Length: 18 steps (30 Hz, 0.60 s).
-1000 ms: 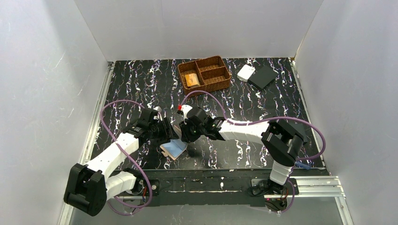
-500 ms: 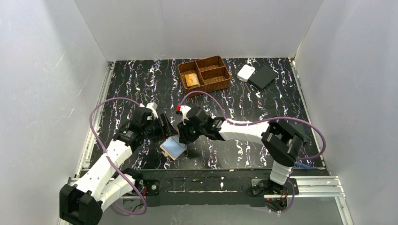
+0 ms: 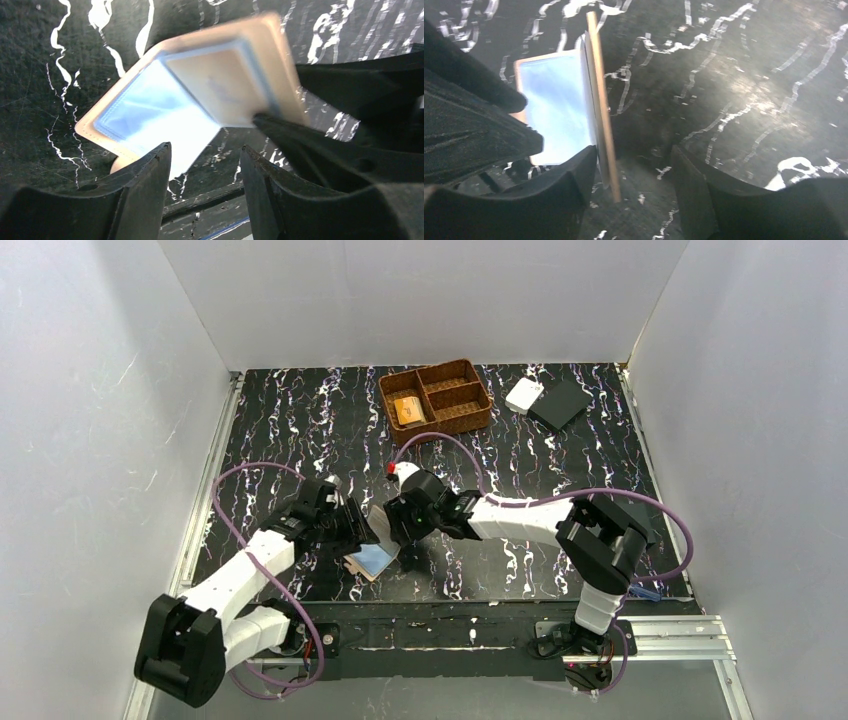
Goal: Put the credit cards into the card holder
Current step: Open the card holder at the center of the board.
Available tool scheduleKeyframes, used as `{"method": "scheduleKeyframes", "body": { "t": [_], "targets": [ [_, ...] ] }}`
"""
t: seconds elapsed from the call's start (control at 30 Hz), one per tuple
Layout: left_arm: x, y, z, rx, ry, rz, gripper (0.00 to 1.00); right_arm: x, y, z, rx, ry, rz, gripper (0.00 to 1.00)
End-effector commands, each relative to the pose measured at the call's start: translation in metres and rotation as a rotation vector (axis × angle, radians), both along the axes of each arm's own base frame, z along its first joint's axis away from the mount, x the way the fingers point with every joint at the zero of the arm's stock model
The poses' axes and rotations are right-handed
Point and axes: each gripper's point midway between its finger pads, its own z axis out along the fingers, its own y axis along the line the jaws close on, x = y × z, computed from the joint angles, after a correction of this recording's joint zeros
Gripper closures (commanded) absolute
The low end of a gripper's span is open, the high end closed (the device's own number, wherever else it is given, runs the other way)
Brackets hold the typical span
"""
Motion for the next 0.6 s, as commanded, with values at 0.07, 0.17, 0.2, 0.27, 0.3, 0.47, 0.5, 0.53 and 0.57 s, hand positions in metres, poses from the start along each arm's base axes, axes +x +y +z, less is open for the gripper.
{"method": "scheduleKeyframes", "body": {
  "t": [0.07,0.17,0.2,0.27,0.3,0.47,0.5,0.53,0.57],
  "targets": [
    [-0.009,0.009,-0.033,0.061,0.103,0.018,0.49,0.025,-0.038,-0.017,-0.125,-0.02,-0.148,0.27],
    [-0.012,0.013,-0.042,0.098,0.144,0.02,0.51,0.026,-0.041,-0.02,-0.16,-0.033,-0.135,0.22],
    [-0.013,0.015,-0.044,0.106,0.155,0.021,0.51,0.027,-0.041,-0.021,-0.17,-0.033,-0.126,0.21],
    [-0.014,0.016,-0.047,0.113,0.165,0.022,0.51,0.025,-0.04,-0.022,-0.181,-0.032,-0.098,0.21],
    [-0.014,0.016,-0.047,0.114,0.165,0.023,0.51,0.024,-0.038,-0.021,-0.174,-0.03,-0.087,0.21],
    [-0.015,0.024,-0.051,0.161,0.174,0.031,0.52,0.022,-0.03,-0.01,-0.142,-0.032,-0.052,0.25],
    [-0.015,0.026,-0.052,0.178,0.184,0.03,0.53,0.023,-0.029,-0.007,-0.144,-0.038,-0.052,0.27],
    [-0.015,0.029,-0.053,0.199,0.191,0.032,0.55,0.025,-0.03,-0.004,-0.148,-0.046,-0.054,0.3],
    [-0.015,0.032,-0.054,0.222,0.203,0.036,0.57,0.027,-0.03,-0.001,-0.151,-0.055,-0.057,0.32]
  ]
}}
